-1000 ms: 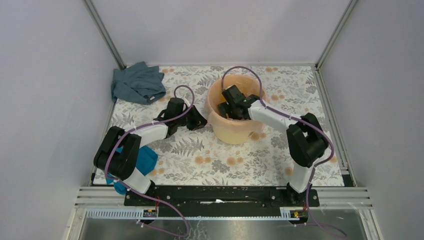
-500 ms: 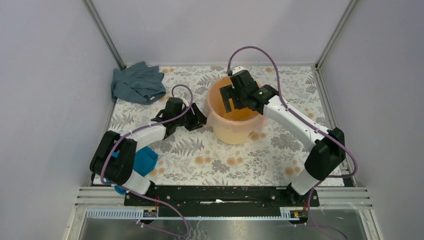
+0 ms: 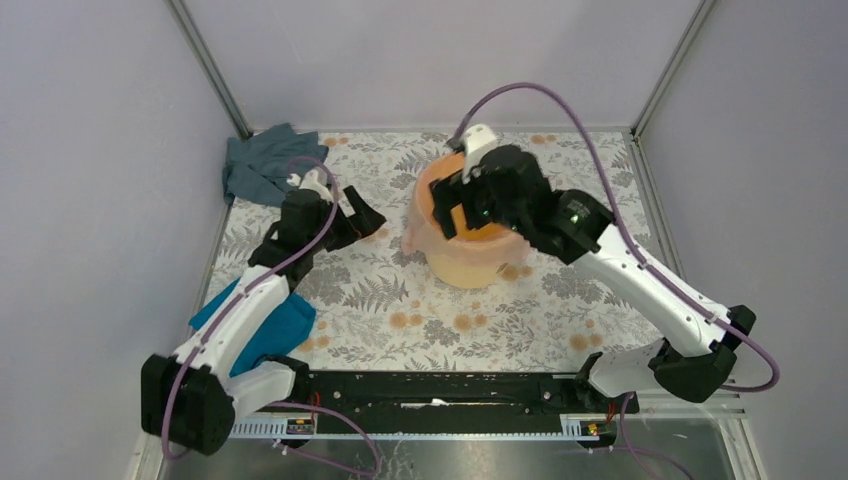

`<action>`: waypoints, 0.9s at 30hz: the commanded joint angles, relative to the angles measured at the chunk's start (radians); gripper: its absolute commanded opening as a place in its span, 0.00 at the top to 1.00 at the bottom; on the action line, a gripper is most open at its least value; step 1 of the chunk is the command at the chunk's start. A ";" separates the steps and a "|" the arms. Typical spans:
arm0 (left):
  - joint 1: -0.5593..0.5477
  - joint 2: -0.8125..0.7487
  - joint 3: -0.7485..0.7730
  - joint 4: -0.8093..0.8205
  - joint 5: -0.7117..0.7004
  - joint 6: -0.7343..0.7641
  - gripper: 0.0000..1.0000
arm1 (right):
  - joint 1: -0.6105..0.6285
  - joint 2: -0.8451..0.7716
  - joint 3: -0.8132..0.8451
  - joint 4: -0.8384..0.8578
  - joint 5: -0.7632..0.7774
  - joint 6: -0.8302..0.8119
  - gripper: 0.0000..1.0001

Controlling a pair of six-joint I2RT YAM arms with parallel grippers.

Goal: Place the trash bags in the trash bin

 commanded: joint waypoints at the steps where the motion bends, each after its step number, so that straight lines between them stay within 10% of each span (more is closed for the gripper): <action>1: 0.030 -0.151 0.129 -0.144 -0.228 0.088 0.01 | 0.226 0.055 0.050 -0.002 0.006 -0.124 0.00; 10: 0.031 -0.554 0.095 -0.119 -0.655 0.093 0.01 | 0.438 0.309 -0.003 0.052 0.147 -0.285 0.00; 27: 0.031 -0.598 0.047 -0.114 -0.563 0.118 0.01 | 0.242 0.682 -0.072 0.238 0.529 -0.093 0.00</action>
